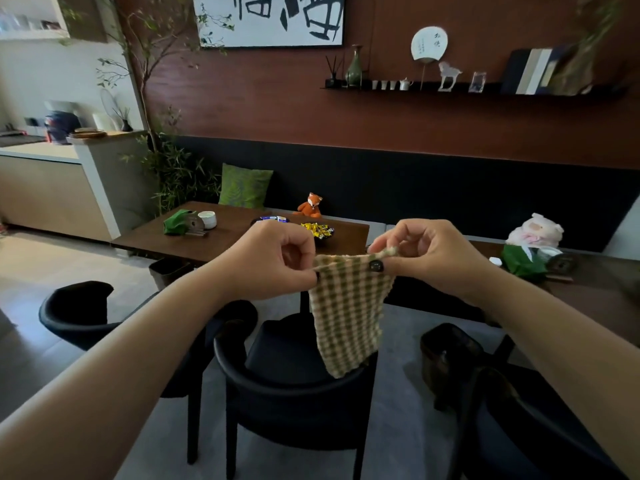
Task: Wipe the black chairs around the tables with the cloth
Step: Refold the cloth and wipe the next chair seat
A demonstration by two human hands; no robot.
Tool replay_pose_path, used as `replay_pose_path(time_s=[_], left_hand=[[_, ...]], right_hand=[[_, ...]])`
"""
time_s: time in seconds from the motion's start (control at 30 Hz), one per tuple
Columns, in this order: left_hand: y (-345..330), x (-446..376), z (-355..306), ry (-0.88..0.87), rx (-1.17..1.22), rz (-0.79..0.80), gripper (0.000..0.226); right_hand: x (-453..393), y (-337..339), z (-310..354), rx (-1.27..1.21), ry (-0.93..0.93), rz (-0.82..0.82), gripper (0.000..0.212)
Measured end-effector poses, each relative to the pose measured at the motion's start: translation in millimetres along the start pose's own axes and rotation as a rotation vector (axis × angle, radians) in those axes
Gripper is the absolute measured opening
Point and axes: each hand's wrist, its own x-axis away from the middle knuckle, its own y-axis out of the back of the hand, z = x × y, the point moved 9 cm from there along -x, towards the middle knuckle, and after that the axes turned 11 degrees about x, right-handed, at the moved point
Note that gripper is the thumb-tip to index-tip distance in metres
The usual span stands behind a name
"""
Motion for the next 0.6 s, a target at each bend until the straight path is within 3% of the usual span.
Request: replay_pose_path(time_s=[0.23, 0.4, 0.47, 0.53, 0.6], left_hand=[[7, -9, -24, -0.140, -0.149, -0.043, 0.022], [23, -13, -22, -0.174, 0.013, -0.262, 0.025], [17, -11, -1, -0.057, 0.236, -0.298, 0.034], [-15, -8, 27, 0.122, 0.516, -0.170, 0.051], [-54, -1, 48, 0.274, 0.674, -0.024, 0.044]], right_hand=[[4, 6, -6, -0.022, -0.041, -0.100, 0.016], [-1, 10, -1, -0.083, -0.043, -0.215, 0.021], [-6, 10, 3, -0.175, -0.052, -0.233, 0.023], [-12, 10, 7, -0.276, -0.066, -0.252, 0.027], [-18, 15, 5, -0.344, -0.086, -0.314, 0.026]])
